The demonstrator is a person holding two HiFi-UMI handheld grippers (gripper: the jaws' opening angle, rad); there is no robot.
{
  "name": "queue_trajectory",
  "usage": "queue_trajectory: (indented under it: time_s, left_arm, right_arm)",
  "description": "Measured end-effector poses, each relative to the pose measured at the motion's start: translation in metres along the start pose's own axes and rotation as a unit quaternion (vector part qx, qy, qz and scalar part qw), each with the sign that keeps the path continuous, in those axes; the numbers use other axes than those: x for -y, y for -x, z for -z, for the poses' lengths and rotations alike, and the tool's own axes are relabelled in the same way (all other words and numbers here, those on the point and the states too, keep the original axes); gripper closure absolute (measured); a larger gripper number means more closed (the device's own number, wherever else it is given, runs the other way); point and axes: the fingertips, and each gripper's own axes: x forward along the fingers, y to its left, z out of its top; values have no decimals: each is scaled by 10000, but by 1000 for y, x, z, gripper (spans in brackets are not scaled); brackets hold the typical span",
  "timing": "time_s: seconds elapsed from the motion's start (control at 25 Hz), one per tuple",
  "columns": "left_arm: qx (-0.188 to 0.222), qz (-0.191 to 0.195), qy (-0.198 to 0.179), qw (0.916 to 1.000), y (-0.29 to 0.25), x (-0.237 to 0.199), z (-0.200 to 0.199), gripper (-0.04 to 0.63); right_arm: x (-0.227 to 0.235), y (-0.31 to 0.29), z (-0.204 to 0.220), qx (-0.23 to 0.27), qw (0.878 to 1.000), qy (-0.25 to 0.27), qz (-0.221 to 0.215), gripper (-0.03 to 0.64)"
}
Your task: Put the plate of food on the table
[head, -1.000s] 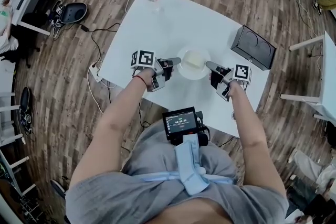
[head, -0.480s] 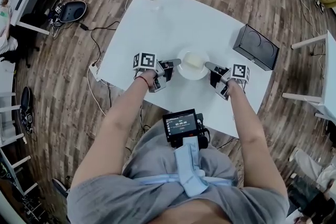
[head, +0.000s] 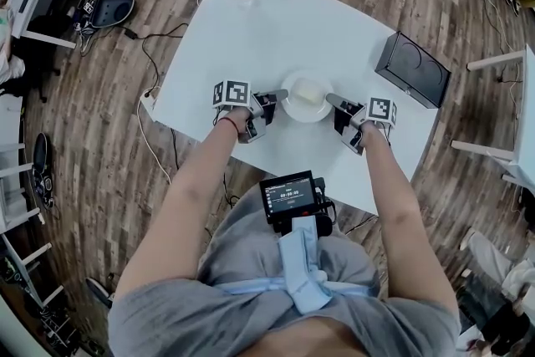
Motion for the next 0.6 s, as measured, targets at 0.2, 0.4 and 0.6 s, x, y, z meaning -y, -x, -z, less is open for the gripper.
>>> queue_trajectory:
  time_s: [0.2, 0.4, 0.6]
  left_arm:
    - [-8, -29, -42, 10000, -4, -1, 0, 566]
    - [-130, -131, -185, 9997, -7, 0, 2, 565]
    - [-277, -329, -193, 9989, -8, -4, 5, 565]
  right_arm:
    - [6, 0, 0, -17, 10000, -10, 10, 578]
    - [8, 3, -2, -33, 10000, 3, -3, 578]
    - [9, 2, -1, -55, 10000, -15, -66, 580]
